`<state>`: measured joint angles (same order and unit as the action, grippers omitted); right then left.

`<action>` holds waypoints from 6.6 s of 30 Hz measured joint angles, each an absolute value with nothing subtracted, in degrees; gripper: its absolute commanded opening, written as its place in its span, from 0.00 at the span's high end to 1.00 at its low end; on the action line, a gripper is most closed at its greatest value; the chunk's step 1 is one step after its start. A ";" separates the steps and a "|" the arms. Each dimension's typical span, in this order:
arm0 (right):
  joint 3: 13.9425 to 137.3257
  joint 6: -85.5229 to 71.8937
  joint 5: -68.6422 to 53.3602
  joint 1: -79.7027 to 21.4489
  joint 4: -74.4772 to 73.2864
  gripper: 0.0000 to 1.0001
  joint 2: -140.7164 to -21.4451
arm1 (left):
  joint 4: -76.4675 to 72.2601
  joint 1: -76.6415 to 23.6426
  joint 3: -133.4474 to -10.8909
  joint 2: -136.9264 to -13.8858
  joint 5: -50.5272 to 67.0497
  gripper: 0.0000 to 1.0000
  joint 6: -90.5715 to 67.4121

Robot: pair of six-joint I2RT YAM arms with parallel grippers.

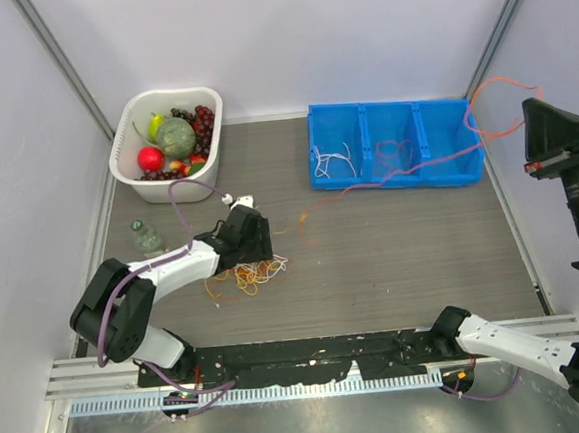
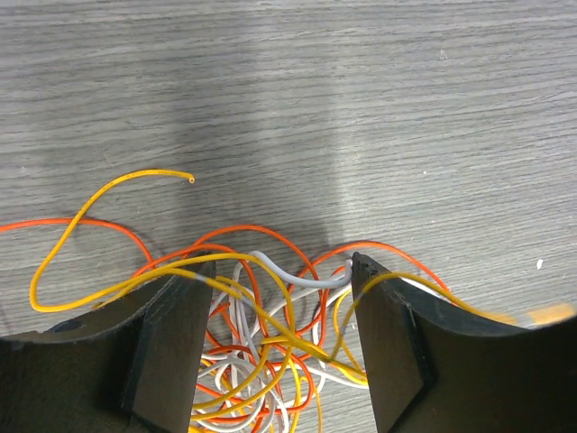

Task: Untangle the cables

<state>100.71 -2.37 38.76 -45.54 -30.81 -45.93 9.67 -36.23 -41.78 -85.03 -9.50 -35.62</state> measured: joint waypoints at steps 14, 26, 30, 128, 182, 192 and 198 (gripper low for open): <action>87.26 -0.05 47.46 -45.54 -30.87 0.99 -51.27 | 11.70 -35.97 -41.80 -80.73 -10.22 0.23 -33.12; 75.90 -5.52 46.85 -45.54 -36.88 0.99 -55.59 | 10.48 -35.88 -42.17 -71.55 1.02 0.12 -30.26; 72.97 -7.40 44.18 -45.54 -39.40 0.99 -53.36 | 10.07 -35.88 -45.95 -74.11 3.31 0.16 -29.30; 75.20 8.80 55.42 -46.02 -12.32 0.99 -48.66 | 4.32 -41.58 -44.12 -73.30 1.17 0.30 -29.52; 124.86 -2.42 24.84 -10.39 -10.37 0.99 -101.08 | 14.59 -41.60 -45.54 -56.55 7.99 0.12 -25.39; 119.59 -3.51 23.90 -10.37 -8.08 0.99 -101.30 | 15.44 -41.60 -45.52 -56.49 5.76 0.16 -26.46; 105.45 -5.78 24.10 -10.37 -5.61 0.99 -98.43 | 19.25 -41.60 -45.52 -56.73 -3.97 0.16 -29.69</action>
